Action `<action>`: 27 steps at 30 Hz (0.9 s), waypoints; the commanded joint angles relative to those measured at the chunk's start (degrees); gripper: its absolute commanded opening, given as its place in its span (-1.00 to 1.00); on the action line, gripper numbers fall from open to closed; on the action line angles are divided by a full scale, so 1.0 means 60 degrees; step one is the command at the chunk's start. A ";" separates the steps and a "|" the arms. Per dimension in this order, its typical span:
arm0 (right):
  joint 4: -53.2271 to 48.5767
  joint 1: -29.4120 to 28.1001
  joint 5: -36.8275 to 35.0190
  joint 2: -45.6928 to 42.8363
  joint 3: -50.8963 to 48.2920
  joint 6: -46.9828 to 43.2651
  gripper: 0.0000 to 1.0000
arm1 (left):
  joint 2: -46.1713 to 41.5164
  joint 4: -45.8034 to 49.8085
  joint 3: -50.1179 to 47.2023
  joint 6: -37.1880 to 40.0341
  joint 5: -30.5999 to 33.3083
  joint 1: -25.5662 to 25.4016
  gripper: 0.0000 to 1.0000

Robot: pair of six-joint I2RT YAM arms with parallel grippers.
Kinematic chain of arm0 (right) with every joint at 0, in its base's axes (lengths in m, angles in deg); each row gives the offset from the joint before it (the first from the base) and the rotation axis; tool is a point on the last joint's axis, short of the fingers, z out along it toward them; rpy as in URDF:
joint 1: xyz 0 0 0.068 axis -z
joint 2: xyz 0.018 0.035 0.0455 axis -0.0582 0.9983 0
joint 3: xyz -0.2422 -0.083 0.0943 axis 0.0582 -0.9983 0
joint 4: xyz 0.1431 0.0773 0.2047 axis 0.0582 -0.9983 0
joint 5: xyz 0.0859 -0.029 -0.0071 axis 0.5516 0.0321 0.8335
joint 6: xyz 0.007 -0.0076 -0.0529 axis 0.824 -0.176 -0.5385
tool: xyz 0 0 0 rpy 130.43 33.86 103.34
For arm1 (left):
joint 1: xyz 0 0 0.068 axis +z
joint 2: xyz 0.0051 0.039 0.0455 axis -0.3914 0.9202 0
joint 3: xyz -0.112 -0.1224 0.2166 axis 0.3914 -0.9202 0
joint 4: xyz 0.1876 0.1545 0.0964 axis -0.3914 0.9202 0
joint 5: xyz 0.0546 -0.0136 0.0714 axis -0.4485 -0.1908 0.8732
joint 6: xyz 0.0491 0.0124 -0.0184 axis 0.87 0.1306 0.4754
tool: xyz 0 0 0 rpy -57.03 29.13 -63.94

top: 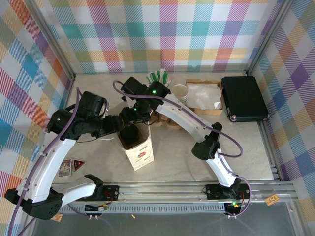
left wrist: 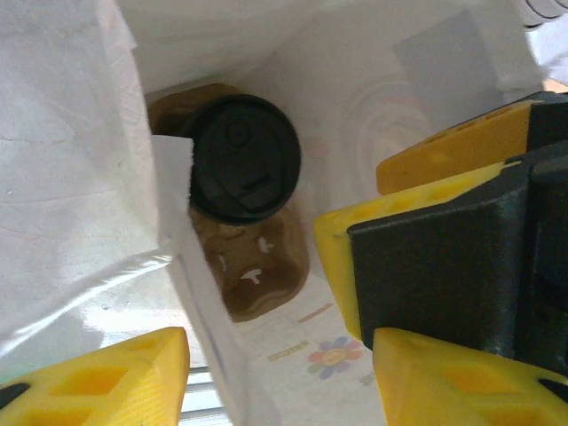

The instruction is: Pack the takeout coffee

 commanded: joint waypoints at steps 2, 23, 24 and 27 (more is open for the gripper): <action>0.0527 -0.0322 0.0079 -0.0264 0.0237 0.0019 0.19 | -0.0015 -0.1033 0.0267 0.0165 -0.0636 -0.0043 0.22; 0.0721 -0.0478 -0.0477 -0.0436 0.0293 0.0234 0.14 | -0.0781 -0.2494 -0.0671 -0.0858 -0.0326 0.0084 0.22; 0.0690 -0.0511 -0.0556 -0.0442 0.0290 0.0256 0.14 | -0.0771 -0.2455 -0.0687 -0.0917 -0.0273 0.0104 0.24; 0.0600 -0.0576 -0.0737 -0.0447 0.0283 0.0254 0.13 | -0.0846 -0.2480 -0.0859 -0.0949 -0.0219 0.0118 0.35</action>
